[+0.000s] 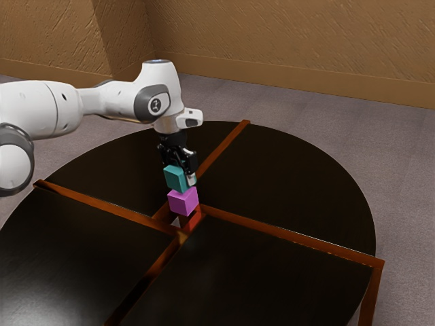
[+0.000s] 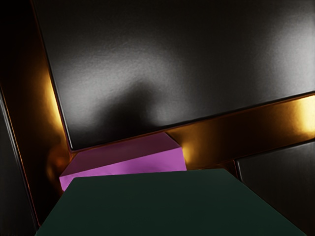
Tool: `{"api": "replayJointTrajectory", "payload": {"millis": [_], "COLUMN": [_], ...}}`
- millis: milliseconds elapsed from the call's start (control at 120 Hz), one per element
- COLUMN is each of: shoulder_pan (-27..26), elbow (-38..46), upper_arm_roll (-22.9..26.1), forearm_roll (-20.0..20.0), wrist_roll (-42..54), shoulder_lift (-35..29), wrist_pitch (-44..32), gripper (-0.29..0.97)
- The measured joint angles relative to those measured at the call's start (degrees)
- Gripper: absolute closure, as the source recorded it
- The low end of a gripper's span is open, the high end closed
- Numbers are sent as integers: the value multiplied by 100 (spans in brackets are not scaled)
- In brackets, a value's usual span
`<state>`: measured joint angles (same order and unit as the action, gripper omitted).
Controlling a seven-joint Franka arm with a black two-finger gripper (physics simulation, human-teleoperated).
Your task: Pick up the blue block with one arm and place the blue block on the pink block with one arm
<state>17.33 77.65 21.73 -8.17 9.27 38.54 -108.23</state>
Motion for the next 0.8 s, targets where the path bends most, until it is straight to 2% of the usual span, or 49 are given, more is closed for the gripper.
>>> {"api": "replayJointTrajectory", "payload": {"millis": [133,267,425,800], "shoulder_pan": [0,-1,-1,-1], "elbow": [0,-9,-7,-4], "upper_arm_roll": [-7,-17,-20,-20], "forearm_roll": [3,48,83,95], "wrist_roll": [-33,-29,-16,9], "shoulder_lift": [17,22,22,-8], "wrist_pitch": [13,33,52,90], "gripper": [40,22,10,2]}}
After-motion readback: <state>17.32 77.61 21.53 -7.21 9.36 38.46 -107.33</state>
